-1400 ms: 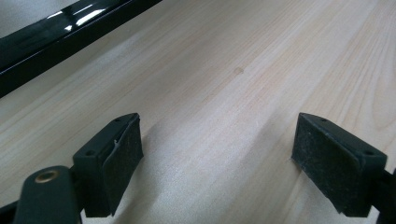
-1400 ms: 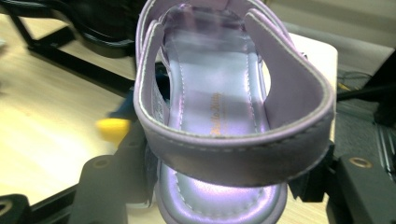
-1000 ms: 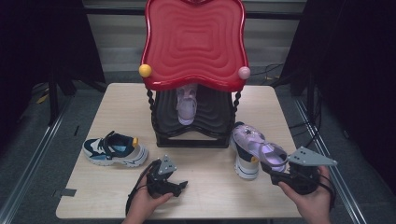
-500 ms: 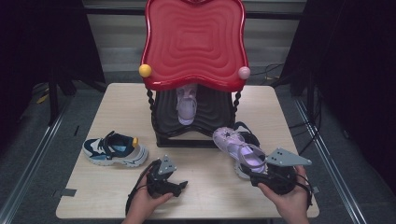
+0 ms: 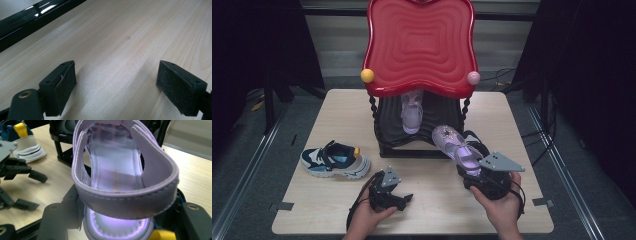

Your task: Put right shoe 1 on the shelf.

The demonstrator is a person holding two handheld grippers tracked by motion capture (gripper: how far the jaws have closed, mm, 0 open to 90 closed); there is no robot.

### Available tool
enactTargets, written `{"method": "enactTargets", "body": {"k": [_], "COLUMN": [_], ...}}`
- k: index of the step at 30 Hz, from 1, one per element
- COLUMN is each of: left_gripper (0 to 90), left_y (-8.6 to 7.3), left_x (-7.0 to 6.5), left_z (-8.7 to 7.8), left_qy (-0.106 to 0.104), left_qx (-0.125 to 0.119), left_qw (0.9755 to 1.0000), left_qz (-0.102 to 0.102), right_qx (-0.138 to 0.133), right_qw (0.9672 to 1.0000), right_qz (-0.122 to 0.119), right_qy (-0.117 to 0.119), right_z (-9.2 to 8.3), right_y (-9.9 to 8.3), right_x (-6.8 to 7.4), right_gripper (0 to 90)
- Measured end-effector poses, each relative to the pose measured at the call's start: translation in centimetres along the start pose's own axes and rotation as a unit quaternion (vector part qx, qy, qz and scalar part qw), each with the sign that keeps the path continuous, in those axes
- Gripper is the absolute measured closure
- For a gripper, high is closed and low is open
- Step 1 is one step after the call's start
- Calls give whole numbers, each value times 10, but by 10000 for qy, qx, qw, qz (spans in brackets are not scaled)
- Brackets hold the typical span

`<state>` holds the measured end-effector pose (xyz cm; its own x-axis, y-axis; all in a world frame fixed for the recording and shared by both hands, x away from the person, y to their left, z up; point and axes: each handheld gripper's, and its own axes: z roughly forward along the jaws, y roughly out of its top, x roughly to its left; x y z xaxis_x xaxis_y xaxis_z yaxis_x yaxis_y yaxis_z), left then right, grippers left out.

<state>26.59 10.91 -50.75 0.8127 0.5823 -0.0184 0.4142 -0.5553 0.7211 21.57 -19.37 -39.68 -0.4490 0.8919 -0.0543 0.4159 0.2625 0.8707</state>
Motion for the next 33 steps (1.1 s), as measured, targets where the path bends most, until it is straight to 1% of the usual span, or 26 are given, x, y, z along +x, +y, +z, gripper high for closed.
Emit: {"method": "enactTargets", "body": {"k": [2, 5, 8, 9, 11, 14, 21, 25, 29, 30, 31, 32, 33], "left_gripper": [156, 156, 155, 155, 156, 155, 155, 155, 155, 155, 155, 155, 155], "left_y": [0, 0, 0, 0, 0, 0, 0, 0, 0, 0, 0, 0, 0], "left_x": [0, 0, 0, 0, 0, 0, 0, 0, 0, 0, 0, 0, 0], "left_z": [0, 0, 0, 0, 0, 0, 0, 0, 0, 0, 0, 0, 0], "left_qy": [-2, -2, -2, -2, -2, -4, -4, -4, -5, -4, -4, -6, -21], "left_qx": [0, 1, -2, -3, -2, 1, 3, 2, 2, 3, 3, 4, -2], "left_qw": [10000, 10000, 10000, 10000, 10000, 10000, 10000, 10000, 10000, 10000, 10000, 10000, 10000], "left_qz": [1, 3, -3, -4, -2, 1, 2, 4, 3, 4, 4, 6, -27], "right_qx": [-38, -97, -168, -192, -211, -242, -373, -409, -431, -417, -415, -451, -464], "right_qw": [9999, 9998, 9993, 9992, 9989, 9987, 9972, 9958, 9940, 9931, 9927, 9914, 9907], "right_qz": [116, 31, 129, 168, 178, 229, 369, 509, 564, 569, 580, 663, 630], "right_qy": [17, -160, -308, -317, -392, -396, -527, -639, -836, -935, -976, -1033, -1109], "right_z": [4, 9, 14, 15, 19, 24, 41, 52, 62, 65, 67, 70, 72], "right_y": [1, 3, 2, 2, 3, 6, 13, 17, 19, 21, 22, 23, 24], "right_x": [2, 7, 8, 8, 9, 11, 21, 27, 32, 33, 33, 33, 34], "right_gripper": [370, 370, 370, 370, 370, 370, 369, 370, 370, 370, 370, 370, 370]}}
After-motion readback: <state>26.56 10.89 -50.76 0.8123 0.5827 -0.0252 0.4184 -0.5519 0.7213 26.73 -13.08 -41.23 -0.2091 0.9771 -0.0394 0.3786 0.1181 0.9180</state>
